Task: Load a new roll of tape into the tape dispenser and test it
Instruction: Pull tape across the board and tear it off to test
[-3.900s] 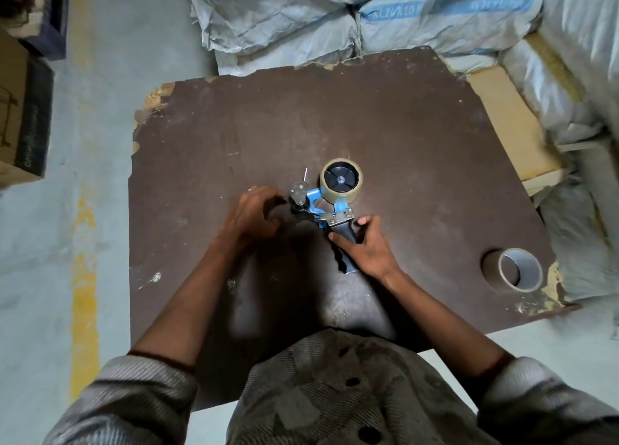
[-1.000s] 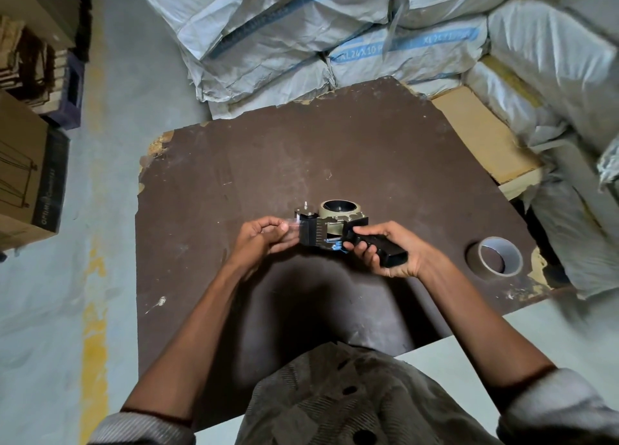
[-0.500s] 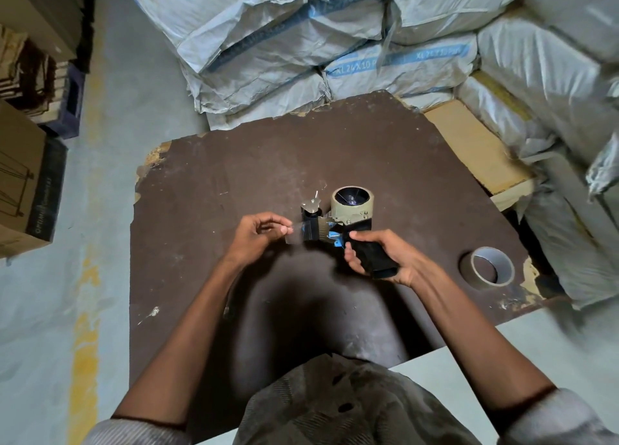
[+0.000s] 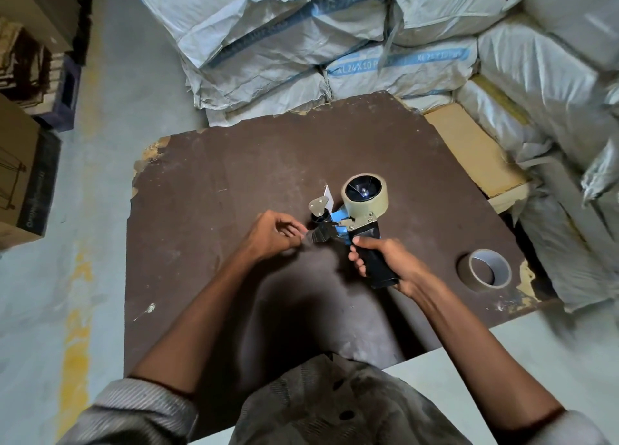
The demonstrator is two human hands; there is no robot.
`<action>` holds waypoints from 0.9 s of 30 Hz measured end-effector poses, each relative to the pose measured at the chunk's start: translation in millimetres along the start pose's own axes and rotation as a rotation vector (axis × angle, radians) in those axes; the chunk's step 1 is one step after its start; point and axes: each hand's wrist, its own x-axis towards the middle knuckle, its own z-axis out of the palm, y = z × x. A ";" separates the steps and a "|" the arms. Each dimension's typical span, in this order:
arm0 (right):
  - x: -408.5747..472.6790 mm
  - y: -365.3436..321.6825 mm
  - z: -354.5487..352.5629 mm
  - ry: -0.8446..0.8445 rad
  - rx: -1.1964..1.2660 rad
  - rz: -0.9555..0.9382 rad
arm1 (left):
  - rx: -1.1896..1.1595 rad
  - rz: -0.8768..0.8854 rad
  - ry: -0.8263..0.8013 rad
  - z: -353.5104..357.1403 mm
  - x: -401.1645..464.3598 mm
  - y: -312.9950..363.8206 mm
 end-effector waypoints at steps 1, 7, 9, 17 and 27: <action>-1.6 0.9 0.0 0.022 -0.033 -0.023 | 0.069 0.008 -0.012 0.8 1.9 0.4; -11.8 11.7 -1.4 0.117 -0.191 -0.148 | 0.328 0.057 0.074 14.1 10.5 -10.8; -11.0 19.9 -1.4 0.165 -0.267 -0.204 | 0.362 0.130 0.107 18.1 13.6 -14.8; 4.7 80.6 -18.6 0.360 -0.703 -0.445 | 0.492 0.395 0.249 53.7 22.5 -50.5; 19.4 125.1 -19.8 0.446 -0.735 -0.495 | 0.562 0.712 0.298 74.6 29.6 -75.5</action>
